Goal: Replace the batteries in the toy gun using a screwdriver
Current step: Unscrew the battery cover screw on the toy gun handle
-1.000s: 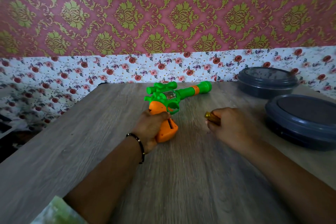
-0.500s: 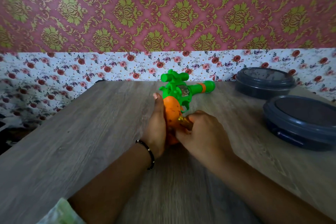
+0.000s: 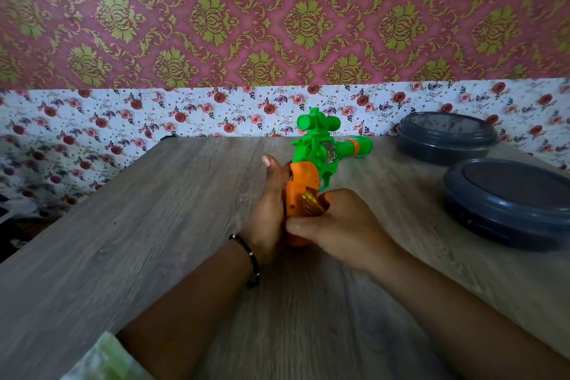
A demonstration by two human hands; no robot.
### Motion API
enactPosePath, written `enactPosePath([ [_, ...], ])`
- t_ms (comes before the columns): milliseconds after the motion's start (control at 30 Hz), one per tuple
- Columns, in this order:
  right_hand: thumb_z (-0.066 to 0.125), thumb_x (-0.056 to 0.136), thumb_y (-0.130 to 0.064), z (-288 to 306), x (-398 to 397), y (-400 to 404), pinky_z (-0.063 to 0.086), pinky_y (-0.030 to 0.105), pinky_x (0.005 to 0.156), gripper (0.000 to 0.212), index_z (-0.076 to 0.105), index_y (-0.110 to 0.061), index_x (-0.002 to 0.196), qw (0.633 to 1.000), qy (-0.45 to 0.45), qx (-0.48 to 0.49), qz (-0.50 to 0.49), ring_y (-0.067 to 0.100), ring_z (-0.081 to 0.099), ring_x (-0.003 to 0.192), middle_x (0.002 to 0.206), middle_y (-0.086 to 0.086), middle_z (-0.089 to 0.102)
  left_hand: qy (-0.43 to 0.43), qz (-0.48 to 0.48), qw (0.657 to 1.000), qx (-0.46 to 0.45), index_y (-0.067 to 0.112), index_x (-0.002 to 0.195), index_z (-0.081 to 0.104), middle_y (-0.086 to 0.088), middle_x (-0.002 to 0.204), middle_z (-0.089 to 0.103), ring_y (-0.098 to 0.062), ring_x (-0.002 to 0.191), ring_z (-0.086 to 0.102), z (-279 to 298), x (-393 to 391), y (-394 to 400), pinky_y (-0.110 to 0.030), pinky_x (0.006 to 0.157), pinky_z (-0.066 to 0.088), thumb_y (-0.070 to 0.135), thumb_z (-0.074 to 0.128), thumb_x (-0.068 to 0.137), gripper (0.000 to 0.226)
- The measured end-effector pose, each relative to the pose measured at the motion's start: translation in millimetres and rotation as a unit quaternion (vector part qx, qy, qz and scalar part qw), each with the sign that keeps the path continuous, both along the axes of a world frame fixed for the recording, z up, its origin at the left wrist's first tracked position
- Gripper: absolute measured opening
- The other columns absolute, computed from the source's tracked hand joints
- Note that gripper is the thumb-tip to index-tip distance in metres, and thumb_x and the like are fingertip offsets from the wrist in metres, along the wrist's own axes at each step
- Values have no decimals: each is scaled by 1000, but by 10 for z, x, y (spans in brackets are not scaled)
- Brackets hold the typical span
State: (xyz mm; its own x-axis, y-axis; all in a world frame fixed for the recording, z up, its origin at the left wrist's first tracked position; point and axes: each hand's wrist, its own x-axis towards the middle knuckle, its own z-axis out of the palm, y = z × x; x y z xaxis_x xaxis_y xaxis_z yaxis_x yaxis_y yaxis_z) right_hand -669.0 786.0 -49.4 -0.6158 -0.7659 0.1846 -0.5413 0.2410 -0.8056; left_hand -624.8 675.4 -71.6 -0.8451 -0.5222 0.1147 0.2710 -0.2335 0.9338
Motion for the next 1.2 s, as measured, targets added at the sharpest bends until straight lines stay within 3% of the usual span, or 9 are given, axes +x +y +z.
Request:
enactPosePath([
  [133, 78, 69, -31, 197, -73, 121, 35, 17, 43, 29, 62, -7, 61, 997, -61, -27, 26, 1, 44, 37, 38, -9, 46, -13, -32, 999, -4, 21, 129, 56, -7, 111, 72, -19, 101, 70, 16, 21, -11, -30, 89, 57, 67, 3, 91, 80],
  [233, 75, 68, -40, 280, -416, 275, 29, 21, 40, 41, 49, -14, 51, 991, 76, 54, -95, 4, 46, 41, 39, -6, 46, -41, -14, 998, -50, 38, 121, 58, -1, 122, 69, -17, 110, 67, -18, 39, -31, -35, 95, 54, 74, 9, 82, 72],
  [333, 72, 65, -51, 196, -655, 352, 31, 27, 48, 42, 49, -16, 60, 946, 195, 193, -171, 20, 54, 66, 67, 3, 54, -45, 10, 997, -61, 42, 112, 57, 4, 115, 68, -12, 95, 66, -31, 34, -67, -31, 80, 54, 68, 4, 89, 63],
  [500, 69, 67, -53, 111, -717, 350, 38, 27, 64, 45, 39, -20, 64, 926, 207, 263, -176, 24, 49, 78, 81, 4, 50, -24, 45, 998, -30, 28, 127, 55, 4, 89, 74, -14, 74, 65, -62, -3, -151, -26, 63, 56, 64, 0, 94, 73],
  [667, 62, 78, -46, 51, -727, 333, 41, 28, 69, 33, 49, -16, 83, 909, 236, 299, -172, 29, 58, 98, 104, 10, 62, -34, 53, 998, -23, 29, 132, 50, -1, 103, 69, -20, 85, 64, -78, 26, -187, -32, 72, 54, 65, 0, 93, 73],
  [800, 54, 87, -34, 171, -737, 343, 42, 31, 56, 29, 54, -11, 69, 937, 306, 20, -169, 31, 59, 69, 66, 7, 55, -41, 57, 997, -16, 31, 121, 55, -4, 96, 68, -20, 80, 62, -64, 22, -195, -30, 66, 56, 67, 1, 92, 72],
  [900, 34, 87, -59, 310, -567, 332, 47, 36, 57, 62, 63, -7, 70, 955, 214, -164, -123, 28, 60, 57, 60, 13, 62, -57, 82, 995, -10, 37, 104, 59, -5, 92, 68, -22, 81, 62, -83, 9, -202, -34, 72, 54, 68, 3, 92, 66],
  [1000, 24, 83, -73, 361, -399, 269, 46, 23, 45, 80, 68, -7, 72, 986, 44, -146, -73, 20, 61, 46, 49, 9, 62, -54, 106, 993, 25, 29, 91, 62, -8, 80, 63, -24, 76, 60, -81, 4, -188, -38, 77, 50, 69, 7, 92, 67],
  [1200, 55, 80, -36, 485, -306, -10, 54, 31, 52, 45, 63, 6, 92, 950, -199, -218, 97, 28, 62, 64, 77, 20, 64, -56, 99, 992, 49, 17, 124, 60, -9, 78, 63, -24, 70, 61, -121, 1, -208, -41, 77, 51, 87, 24, 61, 101],
])
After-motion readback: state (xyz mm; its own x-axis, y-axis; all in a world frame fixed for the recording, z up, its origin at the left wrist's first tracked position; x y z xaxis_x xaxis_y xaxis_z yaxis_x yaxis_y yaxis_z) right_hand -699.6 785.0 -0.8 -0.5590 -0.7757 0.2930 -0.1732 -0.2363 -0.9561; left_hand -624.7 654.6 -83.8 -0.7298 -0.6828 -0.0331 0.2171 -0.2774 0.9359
